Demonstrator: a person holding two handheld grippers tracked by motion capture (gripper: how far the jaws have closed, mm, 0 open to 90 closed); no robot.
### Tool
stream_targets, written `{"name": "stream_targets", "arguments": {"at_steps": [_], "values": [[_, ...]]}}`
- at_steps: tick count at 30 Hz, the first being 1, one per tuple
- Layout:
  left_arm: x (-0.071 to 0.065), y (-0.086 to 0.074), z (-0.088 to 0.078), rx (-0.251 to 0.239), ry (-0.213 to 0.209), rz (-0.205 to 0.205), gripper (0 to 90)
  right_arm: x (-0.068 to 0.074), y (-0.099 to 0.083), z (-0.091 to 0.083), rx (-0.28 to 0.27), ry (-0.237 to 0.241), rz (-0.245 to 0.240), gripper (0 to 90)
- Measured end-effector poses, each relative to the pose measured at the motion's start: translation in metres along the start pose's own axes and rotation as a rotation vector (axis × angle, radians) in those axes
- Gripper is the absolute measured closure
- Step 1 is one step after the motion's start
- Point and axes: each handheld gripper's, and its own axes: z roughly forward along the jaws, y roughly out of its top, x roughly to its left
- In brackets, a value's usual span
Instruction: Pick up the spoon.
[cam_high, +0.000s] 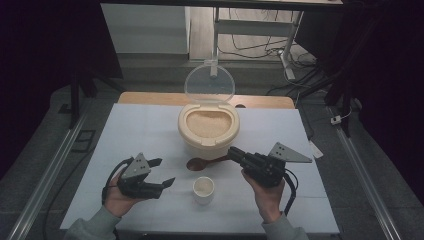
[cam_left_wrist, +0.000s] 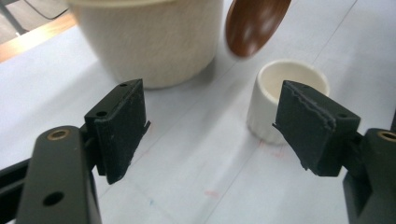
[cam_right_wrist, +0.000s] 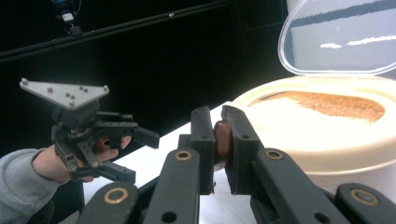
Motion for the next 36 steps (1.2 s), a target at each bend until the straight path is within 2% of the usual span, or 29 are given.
{"name": "stream_targets", "arguments": {"at_steps": [5, 7, 12, 18, 26, 36], "values": [[0.005, -0.016, -0.005, 0.015, 0.016, -0.026, 22.7, -0.001, 0.004, -0.006, -0.011, -0.005, -0.017, 83.2], [0.01, -0.027, -0.008, 0.028, 0.046, -0.058, 20.0, -0.002, 0.006, -0.008, -0.012, -0.008, -0.019, 83.2], [0.017, -0.043, -0.014, 0.043, 0.061, -0.104, 17.9, -0.005, 0.009, -0.014, -0.028, -0.017, -0.016, 83.2], [0.023, -0.055, -0.02, 0.052, 0.072, -0.135, 17.5, -0.007, 0.015, -0.022, -0.058, -0.029, -0.019, 83.2], [0.027, -0.063, -0.023, 0.059, 0.08, -0.16, 17.2, -0.01, 0.02, -0.03, -0.086, -0.05, -0.019, 83.2], [0.028, -0.064, -0.02, 0.076, 0.077, -0.161, 16.4, -0.011, 0.025, -0.036, -0.112, -0.058, -0.021, 83.2]]}}
